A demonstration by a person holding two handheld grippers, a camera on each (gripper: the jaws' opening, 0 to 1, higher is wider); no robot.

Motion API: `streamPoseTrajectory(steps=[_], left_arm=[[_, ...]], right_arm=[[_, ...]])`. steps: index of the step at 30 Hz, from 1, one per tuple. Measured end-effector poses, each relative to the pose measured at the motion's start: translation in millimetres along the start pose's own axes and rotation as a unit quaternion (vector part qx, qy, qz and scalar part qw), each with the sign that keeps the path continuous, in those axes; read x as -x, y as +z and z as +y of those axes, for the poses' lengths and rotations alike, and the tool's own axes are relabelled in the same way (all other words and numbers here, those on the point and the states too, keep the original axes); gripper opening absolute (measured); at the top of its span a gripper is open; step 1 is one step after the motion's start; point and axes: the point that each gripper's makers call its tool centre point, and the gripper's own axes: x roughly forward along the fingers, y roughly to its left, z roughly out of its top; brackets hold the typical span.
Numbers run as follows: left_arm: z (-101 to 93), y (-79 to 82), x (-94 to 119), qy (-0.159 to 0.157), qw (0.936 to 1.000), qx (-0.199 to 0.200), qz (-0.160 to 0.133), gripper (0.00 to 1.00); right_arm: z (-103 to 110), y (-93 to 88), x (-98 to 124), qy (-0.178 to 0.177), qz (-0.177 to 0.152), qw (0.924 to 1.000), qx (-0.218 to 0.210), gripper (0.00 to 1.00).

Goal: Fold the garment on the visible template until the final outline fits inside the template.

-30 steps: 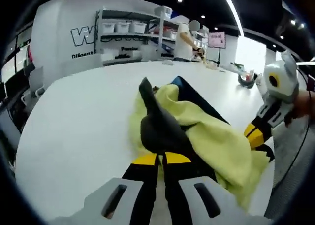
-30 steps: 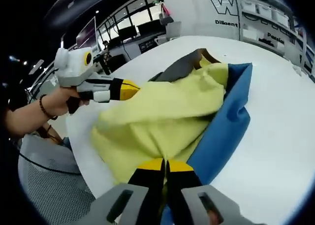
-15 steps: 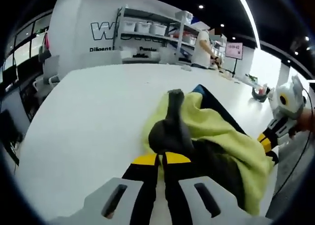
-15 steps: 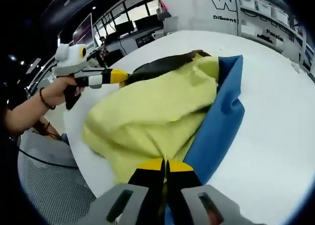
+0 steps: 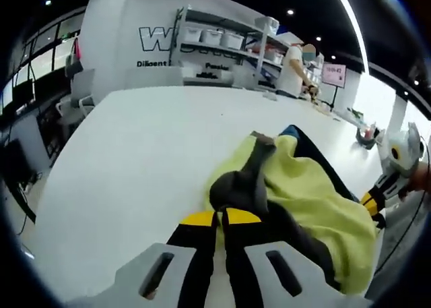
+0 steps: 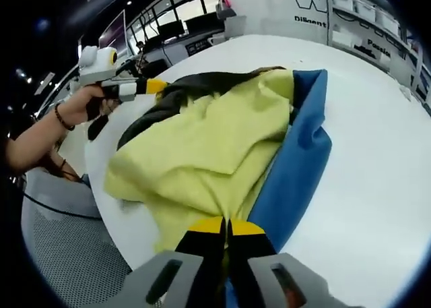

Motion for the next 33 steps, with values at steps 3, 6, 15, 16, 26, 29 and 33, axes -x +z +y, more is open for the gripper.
streamPoseTrajectory(steps=[3,6,15,16,26,29,33], left_arm=[[10.9,0.2,1.5,0.012,0.9999,0.002,0.004,0.00],[16.7,-0.4,2.3,0.016,0.9998,0.003,0.007,0.00],[30.3,-9.5,4.1,0.035,0.9988,0.006,0.033,0.00],[32.5,-11.8,4.8,0.042,0.9984,0.001,0.037,0.00],[44.1,-24.9,3.2,0.065,0.9962,-0.019,0.053,0.00],[46.3,-25.3,2.7,0.070,0.9960,-0.019,0.053,0.00],[50.7,-26.2,3.9,0.089,0.9938,-0.030,0.059,0.00]], right_arm=[[-2.4,-2.9,1.9,0.001,0.006,1.0000,-0.003,0.00],[-3.5,-4.0,2.9,0.003,0.007,1.0000,-0.006,0.00],[-4.9,-7.9,5.0,0.000,0.022,0.9997,0.008,0.00],[-5.8,-8.7,5.5,-0.003,0.024,0.9997,0.010,0.00],[-7.9,-14.5,9.2,-0.009,0.034,0.9993,0.014,0.00],[-7.9,-16.9,9.9,-0.014,0.041,0.9986,0.029,0.00],[-7.1,-20.2,11.5,-0.017,0.047,0.9981,0.036,0.00]])
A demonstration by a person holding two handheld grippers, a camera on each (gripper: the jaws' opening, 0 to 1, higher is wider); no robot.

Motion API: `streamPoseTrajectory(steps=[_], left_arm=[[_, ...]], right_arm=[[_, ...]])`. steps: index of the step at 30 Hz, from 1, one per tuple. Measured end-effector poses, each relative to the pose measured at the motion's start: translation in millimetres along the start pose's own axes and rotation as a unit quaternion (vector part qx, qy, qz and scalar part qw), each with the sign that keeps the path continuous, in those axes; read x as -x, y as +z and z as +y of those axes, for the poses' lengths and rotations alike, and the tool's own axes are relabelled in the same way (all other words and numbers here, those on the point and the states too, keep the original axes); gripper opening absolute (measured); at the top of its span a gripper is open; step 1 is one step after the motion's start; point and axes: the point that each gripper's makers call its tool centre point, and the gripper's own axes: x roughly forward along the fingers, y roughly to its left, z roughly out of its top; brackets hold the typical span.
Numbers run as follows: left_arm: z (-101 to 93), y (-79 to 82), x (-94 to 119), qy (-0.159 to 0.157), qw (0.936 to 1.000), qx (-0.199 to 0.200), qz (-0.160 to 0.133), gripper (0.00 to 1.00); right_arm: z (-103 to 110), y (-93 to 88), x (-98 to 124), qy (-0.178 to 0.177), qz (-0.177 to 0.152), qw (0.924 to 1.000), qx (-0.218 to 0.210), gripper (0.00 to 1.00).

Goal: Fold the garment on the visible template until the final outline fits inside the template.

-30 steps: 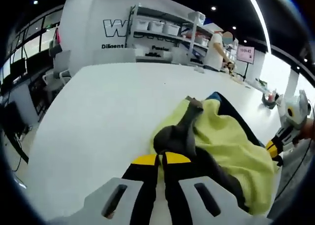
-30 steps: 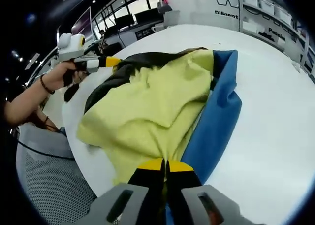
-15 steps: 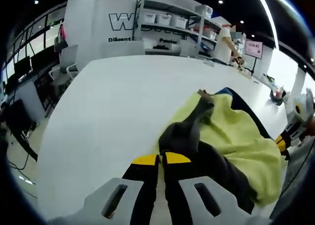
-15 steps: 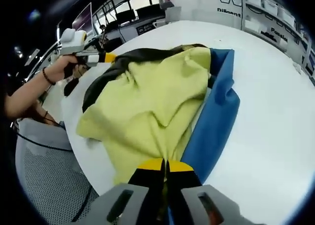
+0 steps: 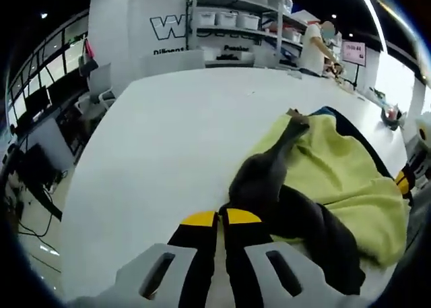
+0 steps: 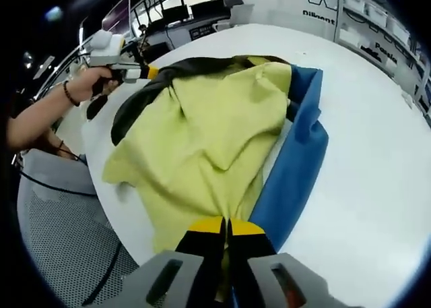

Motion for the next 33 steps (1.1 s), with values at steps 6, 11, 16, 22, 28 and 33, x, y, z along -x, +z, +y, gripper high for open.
streamPoseTrajectory(steps=[6,11,16,22,28,33], left_arm=[[-0.6,0.3,-0.2,-0.002,1.0000,0.003,-0.003,0.00],[-3.7,0.5,2.9,-0.012,0.9999,0.011,-0.005,0.09],[-19.4,47.0,27.1,-0.040,0.9957,0.002,-0.083,0.17],[-44.0,66.0,24.2,-0.072,0.9917,-0.053,-0.092,0.27],[-63.1,64.6,11.0,-0.095,0.9889,-0.089,-0.073,0.26],[-74.5,48.1,-2.7,-0.115,0.9856,-0.120,-0.032,0.24]], right_arm=[[1.1,-1.5,-0.6,0.003,-0.002,1.0000,-0.003,0.00],[1.8,-1.9,-0.8,0.003,-0.004,0.9999,-0.010,0.00],[2.3,-1.5,-0.9,-0.005,-0.008,0.9999,-0.010,0.00],[2.4,-1.6,-1.5,-0.006,-0.009,0.9999,-0.011,0.00],[2.8,-2.2,-1.3,-0.002,-0.016,0.9996,-0.023,0.00],[2.9,-2.0,-1.5,-0.004,-0.016,0.9997,-0.021,0.00]])
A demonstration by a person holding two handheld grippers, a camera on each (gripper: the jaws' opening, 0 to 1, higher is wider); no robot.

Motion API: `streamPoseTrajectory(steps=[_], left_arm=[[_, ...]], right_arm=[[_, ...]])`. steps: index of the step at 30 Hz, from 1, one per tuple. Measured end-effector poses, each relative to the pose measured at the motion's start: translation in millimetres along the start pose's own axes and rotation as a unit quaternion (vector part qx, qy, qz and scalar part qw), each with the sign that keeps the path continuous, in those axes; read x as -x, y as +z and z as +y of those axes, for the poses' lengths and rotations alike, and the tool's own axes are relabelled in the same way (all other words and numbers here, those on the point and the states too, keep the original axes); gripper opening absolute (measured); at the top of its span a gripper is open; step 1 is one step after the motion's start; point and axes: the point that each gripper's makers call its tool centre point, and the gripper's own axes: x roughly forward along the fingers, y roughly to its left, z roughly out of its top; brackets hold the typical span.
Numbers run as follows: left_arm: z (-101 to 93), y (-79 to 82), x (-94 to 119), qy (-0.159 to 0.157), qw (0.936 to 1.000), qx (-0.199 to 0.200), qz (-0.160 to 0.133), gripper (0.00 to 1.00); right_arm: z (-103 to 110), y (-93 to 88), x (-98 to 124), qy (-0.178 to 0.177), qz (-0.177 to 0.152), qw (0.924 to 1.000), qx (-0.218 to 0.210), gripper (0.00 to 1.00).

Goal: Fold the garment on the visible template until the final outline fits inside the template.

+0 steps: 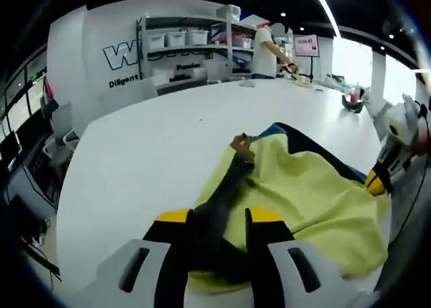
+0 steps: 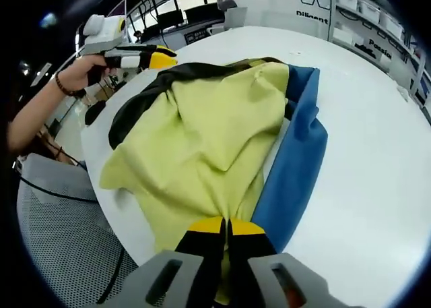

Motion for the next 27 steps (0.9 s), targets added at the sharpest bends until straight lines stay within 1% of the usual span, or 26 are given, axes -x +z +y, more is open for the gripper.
streamPoseTrajectory(steps=[1,3,5,6,7,9,11,15,17,20,27], left_arm=[[0.4,-3.5,-2.9,0.001,0.9998,-0.016,0.010,0.22],[2.5,-7.8,-6.7,0.008,0.9997,-0.017,0.017,0.18],[5.8,-13.5,-7.6,0.015,0.9995,0.000,0.029,0.14],[6.4,-14.8,-7.7,0.015,0.9994,0.010,0.030,0.11],[5.9,-15.2,-8.1,0.012,0.9994,0.012,0.030,0.08],[6.1,-17.3,-9.0,0.011,0.9992,0.015,0.034,0.03],[7.5,-17.1,-8.4,0.013,0.9992,0.015,0.036,0.00],[15.2,-12.8,-4.1,0.028,0.9984,0.037,0.033,0.00],[20.7,-7.3,-0.5,0.037,0.9981,0.044,0.022,0.00],[29.3,-0.4,5.4,0.046,0.9976,0.050,0.014,0.00],[47.9,0.2,9.7,0.063,0.9963,0.058,0.014,0.00]], right_arm=[[0.0,0.0,0.0,0.000,0.000,1.0000,0.000,0.00],[0.2,0.1,-0.4,0.000,0.000,1.0000,0.005,0.00],[1.7,0.7,-1.7,0.005,-0.001,0.9997,0.026,0.00],[2.2,0.7,-1.8,0.003,0.003,0.9995,0.032,0.00],[2.4,1.2,-2.3,0.001,0.005,0.9995,0.032,0.00],[2.5,1.1,-2.4,-0.003,0.010,0.9985,0.053,0.00],[2.7,1.0,-2.4,-0.007,0.011,0.9985,0.053,0.00],[1.7,0.4,-1.9,-0.010,0.006,0.9982,0.059,0.00],[1.2,0.6,-1.8,-0.007,0.004,0.9984,0.056,0.00],[1.3,0.8,-2.0,-0.005,0.002,0.9984,0.056,0.00],[1.3,1.1,-2.2,-0.005,0.004,0.9983,0.059,0.00]])
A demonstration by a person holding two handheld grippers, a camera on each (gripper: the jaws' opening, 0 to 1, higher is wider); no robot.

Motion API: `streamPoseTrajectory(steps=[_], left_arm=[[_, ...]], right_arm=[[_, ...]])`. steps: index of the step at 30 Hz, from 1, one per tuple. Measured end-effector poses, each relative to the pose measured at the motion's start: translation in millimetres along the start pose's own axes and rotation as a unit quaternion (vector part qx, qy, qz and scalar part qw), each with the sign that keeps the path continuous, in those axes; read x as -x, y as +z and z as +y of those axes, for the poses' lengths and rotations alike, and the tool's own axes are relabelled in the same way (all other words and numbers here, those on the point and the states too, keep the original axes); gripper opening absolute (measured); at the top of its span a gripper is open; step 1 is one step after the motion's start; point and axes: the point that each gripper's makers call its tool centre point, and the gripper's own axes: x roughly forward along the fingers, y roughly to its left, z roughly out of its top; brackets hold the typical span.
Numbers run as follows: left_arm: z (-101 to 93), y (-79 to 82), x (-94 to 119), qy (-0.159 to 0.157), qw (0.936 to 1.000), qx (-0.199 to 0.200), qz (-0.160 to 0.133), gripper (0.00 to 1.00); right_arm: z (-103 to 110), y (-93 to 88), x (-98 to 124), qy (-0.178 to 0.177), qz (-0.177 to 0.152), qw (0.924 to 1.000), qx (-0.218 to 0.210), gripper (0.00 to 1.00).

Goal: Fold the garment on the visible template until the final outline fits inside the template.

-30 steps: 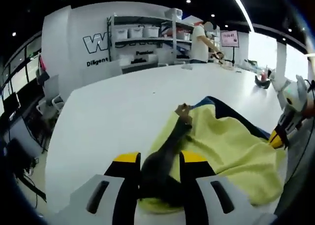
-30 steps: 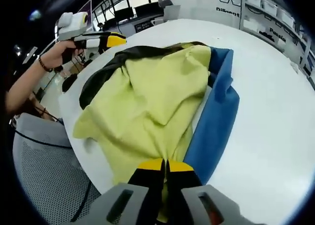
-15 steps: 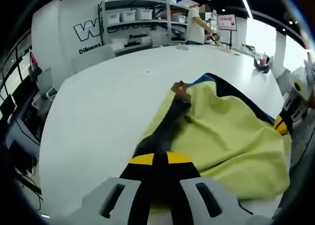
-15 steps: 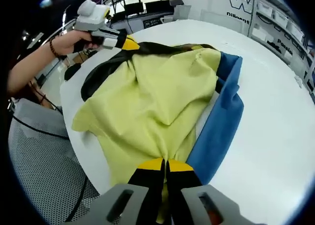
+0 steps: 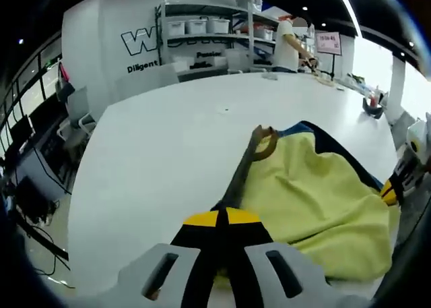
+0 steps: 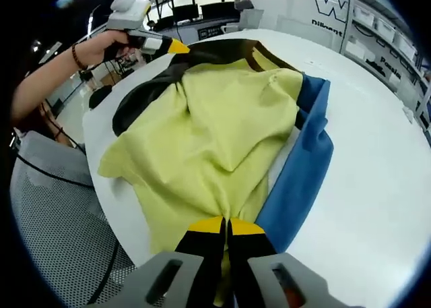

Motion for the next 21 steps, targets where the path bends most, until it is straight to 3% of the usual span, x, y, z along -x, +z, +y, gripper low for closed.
streamPoseTrajectory(steps=[7,18,21], left_arm=[[30.2,3.2,-10.3,0.017,0.9997,0.013,0.009,0.00],[66.9,-1.0,-38.0,0.024,0.9982,-0.015,0.053,0.00],[75.6,-4.4,-42.2,0.028,0.9974,-0.018,0.064,0.00]], right_arm=[[-0.1,0.1,0.0,-0.005,0.001,1.0000,0.004,0.00],[-0.1,-0.7,0.5,-0.008,-0.006,0.9999,0.012,0.00],[-1.7,-0.8,0.9,-0.001,-0.010,0.9998,-0.018,0.00]])
